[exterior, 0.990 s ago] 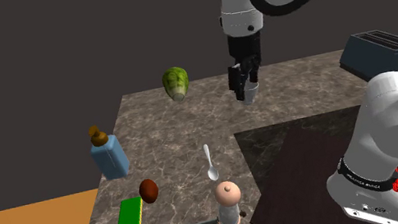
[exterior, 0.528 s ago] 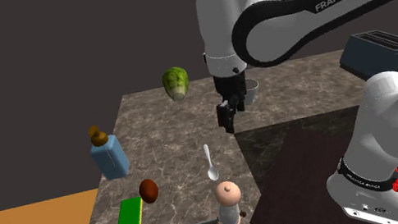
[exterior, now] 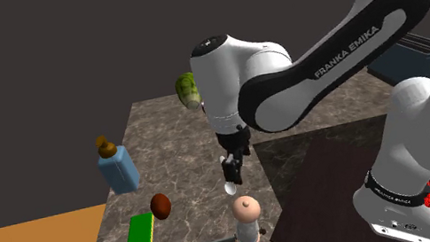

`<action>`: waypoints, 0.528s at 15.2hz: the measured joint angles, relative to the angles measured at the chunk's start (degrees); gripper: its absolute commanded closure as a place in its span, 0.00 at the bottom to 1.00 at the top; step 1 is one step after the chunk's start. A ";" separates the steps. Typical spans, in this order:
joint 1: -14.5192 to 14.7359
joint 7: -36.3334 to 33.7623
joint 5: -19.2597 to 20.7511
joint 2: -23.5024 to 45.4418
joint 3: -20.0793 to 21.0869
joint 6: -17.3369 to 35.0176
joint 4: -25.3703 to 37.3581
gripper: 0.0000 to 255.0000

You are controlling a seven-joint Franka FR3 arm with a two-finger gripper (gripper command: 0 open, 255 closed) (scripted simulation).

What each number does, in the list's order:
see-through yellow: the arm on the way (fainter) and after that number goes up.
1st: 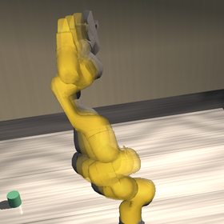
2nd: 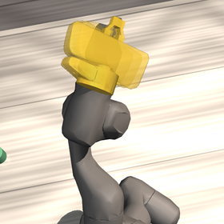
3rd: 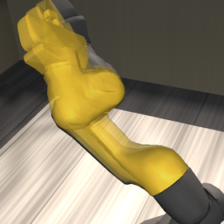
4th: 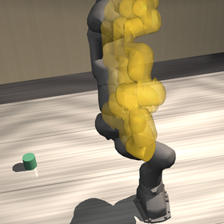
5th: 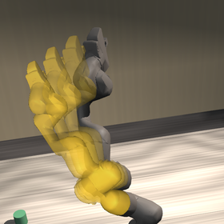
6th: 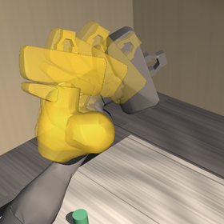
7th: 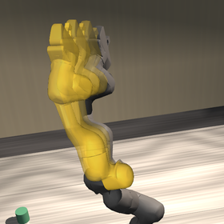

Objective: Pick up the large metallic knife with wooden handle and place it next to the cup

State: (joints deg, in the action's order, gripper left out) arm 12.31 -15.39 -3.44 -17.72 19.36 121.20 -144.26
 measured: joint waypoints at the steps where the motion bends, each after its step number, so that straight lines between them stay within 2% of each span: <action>1: 0.27 -0.48 0.42 1.82 0.80 1.84 -0.24 0.00; 5: 1.21 -3.07 3.02 8.52 3.65 7.58 2.44 0.00; 8: 1.94 -6.23 6.77 15.02 5.96 11.26 3.55 0.00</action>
State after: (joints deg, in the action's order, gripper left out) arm 14.25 -21.62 3.33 -2.69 25.32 132.46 -140.71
